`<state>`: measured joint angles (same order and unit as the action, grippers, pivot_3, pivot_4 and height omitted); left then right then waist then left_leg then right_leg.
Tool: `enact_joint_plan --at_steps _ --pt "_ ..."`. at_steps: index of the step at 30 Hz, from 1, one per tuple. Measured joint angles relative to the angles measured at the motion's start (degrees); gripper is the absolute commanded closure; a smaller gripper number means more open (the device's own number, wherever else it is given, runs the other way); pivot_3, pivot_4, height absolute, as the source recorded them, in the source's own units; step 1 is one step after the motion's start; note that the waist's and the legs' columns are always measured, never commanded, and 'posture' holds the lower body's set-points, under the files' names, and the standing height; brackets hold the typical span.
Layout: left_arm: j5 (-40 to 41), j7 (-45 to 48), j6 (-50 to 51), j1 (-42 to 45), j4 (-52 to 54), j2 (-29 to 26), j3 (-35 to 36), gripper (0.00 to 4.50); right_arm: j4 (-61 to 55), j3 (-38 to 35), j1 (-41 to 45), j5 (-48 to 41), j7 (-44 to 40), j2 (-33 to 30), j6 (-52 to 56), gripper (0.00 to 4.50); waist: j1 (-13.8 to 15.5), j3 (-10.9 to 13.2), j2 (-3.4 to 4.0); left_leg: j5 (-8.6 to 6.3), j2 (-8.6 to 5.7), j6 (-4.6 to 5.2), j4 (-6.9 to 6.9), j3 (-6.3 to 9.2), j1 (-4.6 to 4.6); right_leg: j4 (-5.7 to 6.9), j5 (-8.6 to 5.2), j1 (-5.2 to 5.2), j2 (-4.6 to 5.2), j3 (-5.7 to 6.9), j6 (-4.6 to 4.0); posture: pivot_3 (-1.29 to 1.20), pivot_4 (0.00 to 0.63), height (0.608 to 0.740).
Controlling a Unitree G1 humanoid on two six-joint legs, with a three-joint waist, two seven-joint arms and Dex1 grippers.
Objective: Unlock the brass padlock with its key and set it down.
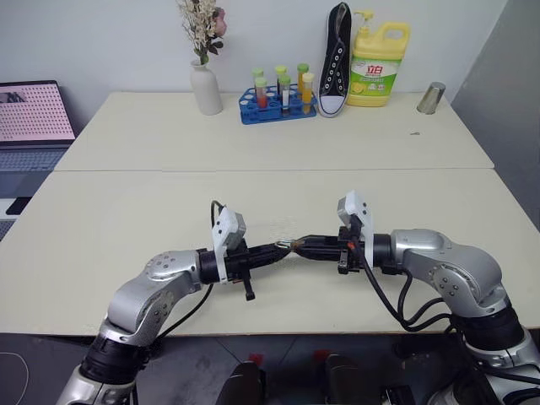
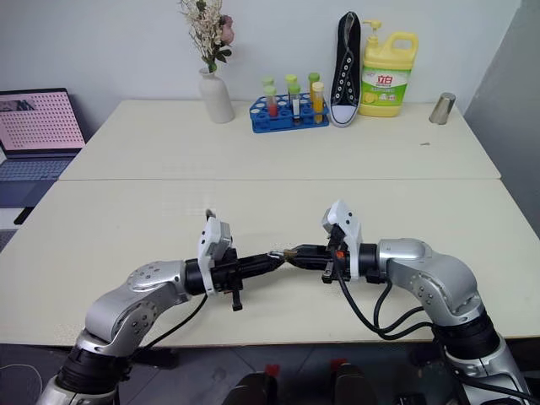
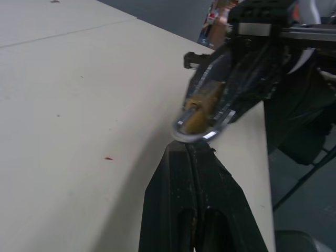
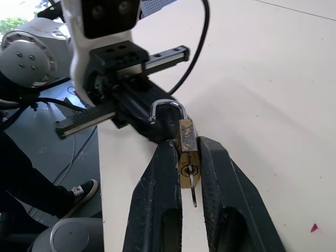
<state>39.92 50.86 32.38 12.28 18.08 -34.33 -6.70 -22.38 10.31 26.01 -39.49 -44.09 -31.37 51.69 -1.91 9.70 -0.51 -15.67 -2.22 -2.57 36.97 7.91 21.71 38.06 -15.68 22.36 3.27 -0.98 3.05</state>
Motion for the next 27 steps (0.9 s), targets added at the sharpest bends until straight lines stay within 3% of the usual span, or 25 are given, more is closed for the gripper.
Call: enact_joint_plan --at_steps 10,27 --pt "7.99 0.34 8.14 -0.62 4.51 -2.44 5.8 4.5 0.02 0.04 0.0 0.49 -0.99 -0.11 -0.13 4.37 0.06 0.0 0.0 0.0 0.0 0.0 0.0 0.0 -0.01 0.0 0.0 -0.01 0.0 0.01 0.0 0.0 0.15 0.74" --pt "6.71 -1.12 8.13 1.12 4.57 0.15 6.94 4.5 0.09 0.12 0.0 0.6 -1.92 -0.1 -0.16 4.37 0.04 0.0 0.0 0.0 0.0 -0.01 0.0 -0.02 0.0 -0.02 0.0 -0.01 0.0 -0.01 0.0 0.0 0.15 0.74"
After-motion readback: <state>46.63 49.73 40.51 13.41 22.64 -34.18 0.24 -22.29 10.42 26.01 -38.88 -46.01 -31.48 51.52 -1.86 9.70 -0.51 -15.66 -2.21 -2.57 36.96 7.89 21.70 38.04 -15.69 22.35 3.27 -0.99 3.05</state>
